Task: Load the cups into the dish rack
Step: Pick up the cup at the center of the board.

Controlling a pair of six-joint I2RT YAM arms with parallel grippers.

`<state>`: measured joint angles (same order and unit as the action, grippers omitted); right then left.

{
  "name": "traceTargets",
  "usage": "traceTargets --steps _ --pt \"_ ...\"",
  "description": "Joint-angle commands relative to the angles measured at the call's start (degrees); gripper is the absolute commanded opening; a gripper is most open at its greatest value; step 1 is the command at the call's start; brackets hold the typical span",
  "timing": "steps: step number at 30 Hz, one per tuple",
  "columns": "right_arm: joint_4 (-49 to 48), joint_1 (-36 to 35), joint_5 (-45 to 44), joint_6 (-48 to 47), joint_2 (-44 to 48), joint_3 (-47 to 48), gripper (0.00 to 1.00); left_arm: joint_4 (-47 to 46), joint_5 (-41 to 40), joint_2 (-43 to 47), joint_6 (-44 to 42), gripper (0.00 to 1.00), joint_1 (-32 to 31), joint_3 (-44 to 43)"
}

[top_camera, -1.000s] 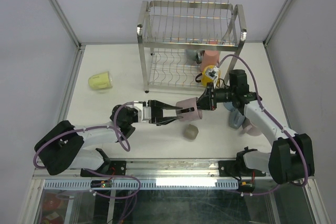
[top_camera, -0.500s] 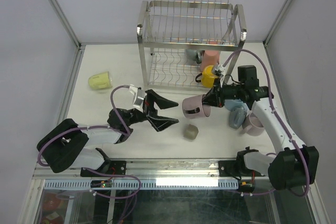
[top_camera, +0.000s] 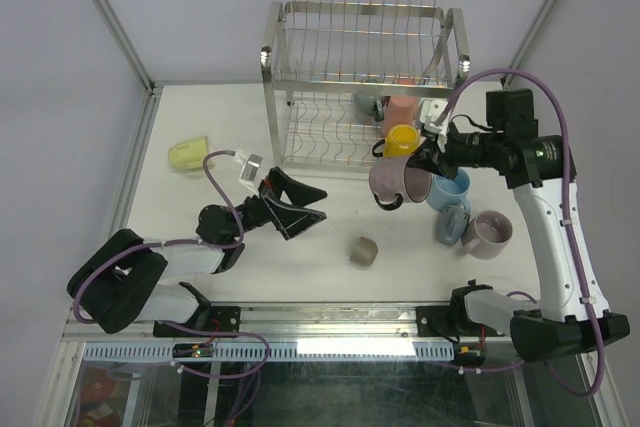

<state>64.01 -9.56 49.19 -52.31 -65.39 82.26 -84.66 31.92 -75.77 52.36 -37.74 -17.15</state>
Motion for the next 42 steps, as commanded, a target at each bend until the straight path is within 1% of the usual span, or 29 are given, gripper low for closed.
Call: traceTargets --steps 1,2,5,9,14,17,19,22,26,32,36,42 --pt "4.32 0.2 -2.09 -8.31 -1.6 10.65 0.0 -13.72 -1.52 -1.5 5.58 0.99 0.34 1.41" --pt "3.76 0.09 -1.99 -9.01 -1.94 11.72 0.0 -15.09 -1.45 -2.16 6.07 0.99 0.32 1.71" --pt "1.99 0.07 -0.44 -13.15 -1.98 13.09 0.0 -15.44 -0.24 -2.67 7.72 0.99 0.29 1.59" --pt "-0.55 -0.46 1.75 -18.42 -1.35 12.81 0.0 -15.42 0.87 -1.85 7.87 0.99 0.3 2.25" --pt "-6.19 -3.9 2.58 -22.06 3.23 6.05 0.0 -15.31 2.29 1.3 5.29 0.99 0.3 3.59" --pt "-10.44 -7.09 2.7 -21.57 6.12 2.84 0.0 -15.06 2.08 3.55 2.6 0.99 0.29 5.2" --pt "-15.38 -8.61 2.54 -21.27 8.21 -0.51 0.0 -14.75 1.72 4.35 1.17 0.99 0.36 6.1" --pt "-22.03 -10.84 0.58 -21.89 10.73 -5.61 0.0 -14.72 1.88 3.96 0.44 0.99 0.35 6.67" --pt "-25.85 -13.83 -2.25 -23.18 11.44 -8.98 0.0 -15.09 2.6 4.12 -1.64 0.97 0.3 7.63" --pt "-34.6 -18.05 -5.27 -24.29 12.9 -14.35 0.0 -14.47 1.97 5.72 -5.07 0.97 0.3 9.6" --pt "-35.82 -21.51 -6.6 -28.76 12.81 -15.82 0.0 -14.52 0.96 5.45 -6.08 0.97 0.33 10.02" --pt "-42.29 -27.15 -8.22 -30.12 11.86 -16.43 0.0 -15.32 0.61 5.64 -6.51 0.96 -0.35 10.5"
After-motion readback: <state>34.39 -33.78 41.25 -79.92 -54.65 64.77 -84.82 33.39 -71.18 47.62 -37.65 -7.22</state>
